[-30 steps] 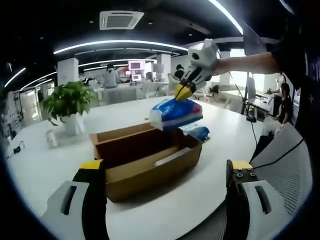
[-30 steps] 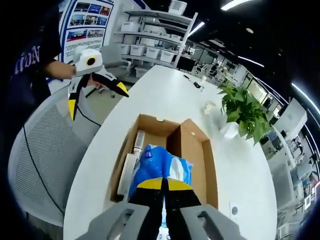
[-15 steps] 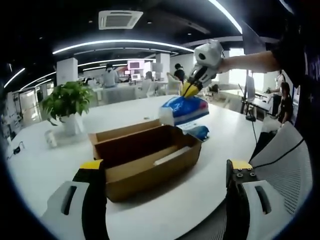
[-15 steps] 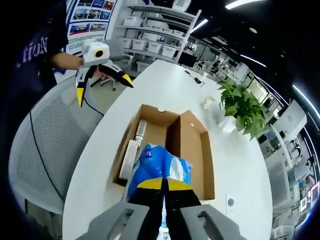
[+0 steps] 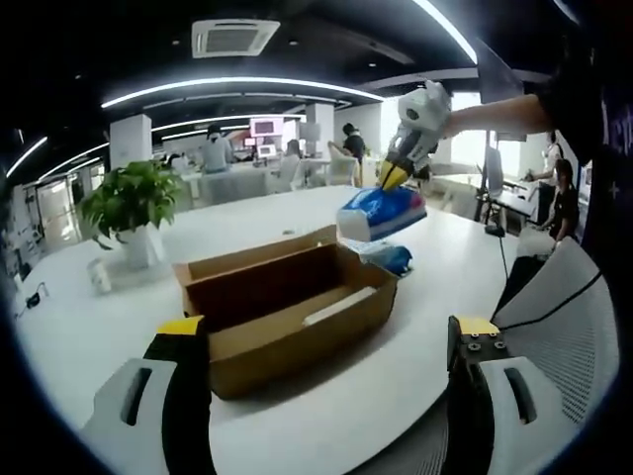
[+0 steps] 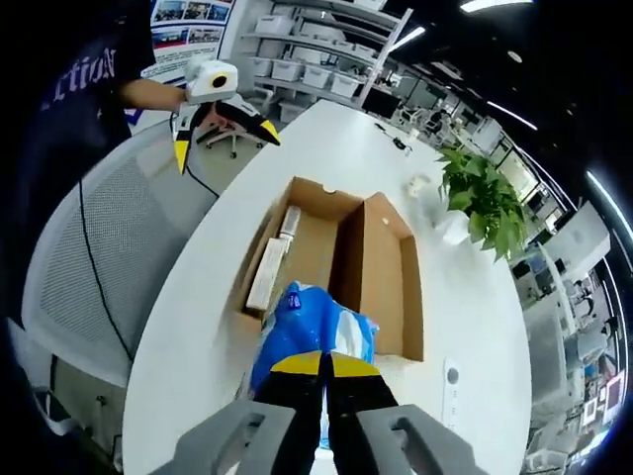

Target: Operate the shoe box by opening the lid, removing the specified soft item, and placing it in the target area until the item is outside and the box remains undamaged.

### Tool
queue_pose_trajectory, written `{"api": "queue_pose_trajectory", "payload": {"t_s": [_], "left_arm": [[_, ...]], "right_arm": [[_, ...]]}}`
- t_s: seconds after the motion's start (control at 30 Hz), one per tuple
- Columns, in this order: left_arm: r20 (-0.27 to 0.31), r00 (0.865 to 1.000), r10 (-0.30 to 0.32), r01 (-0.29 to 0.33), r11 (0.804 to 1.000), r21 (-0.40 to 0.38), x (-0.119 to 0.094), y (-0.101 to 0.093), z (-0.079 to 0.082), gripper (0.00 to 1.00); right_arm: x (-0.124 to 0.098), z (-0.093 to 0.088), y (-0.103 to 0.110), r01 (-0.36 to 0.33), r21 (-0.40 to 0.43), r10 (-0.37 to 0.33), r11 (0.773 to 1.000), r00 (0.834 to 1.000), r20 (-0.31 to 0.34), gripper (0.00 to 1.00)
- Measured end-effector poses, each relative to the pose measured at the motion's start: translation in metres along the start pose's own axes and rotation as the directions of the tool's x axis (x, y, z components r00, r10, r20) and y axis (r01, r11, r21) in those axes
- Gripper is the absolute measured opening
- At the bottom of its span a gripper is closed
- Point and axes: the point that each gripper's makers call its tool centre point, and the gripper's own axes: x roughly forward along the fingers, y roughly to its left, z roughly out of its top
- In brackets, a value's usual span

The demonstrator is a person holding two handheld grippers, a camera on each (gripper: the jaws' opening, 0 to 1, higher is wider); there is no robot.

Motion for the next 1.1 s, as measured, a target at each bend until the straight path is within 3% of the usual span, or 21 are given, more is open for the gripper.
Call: {"api": "queue_pose_trajectory", "payload": {"t_s": [0.4,1.1], "left_arm": [[-0.009,1.000,-0.006,0.006,1.000,0.006,0.001,-0.002,-0.001,0.99],[-0.044,0.999,-0.021,0.021,1.000,0.016,0.003,-0.006,-0.007,0.99]], "right_arm": [[-0.016,-0.030,0.004,0.007,-0.013,-0.008,1.000,0.998,-0.061,0.00],[-0.046,-0.099,0.014,0.046,0.092,-0.035,0.995,0.993,-0.113,0.00]]}}
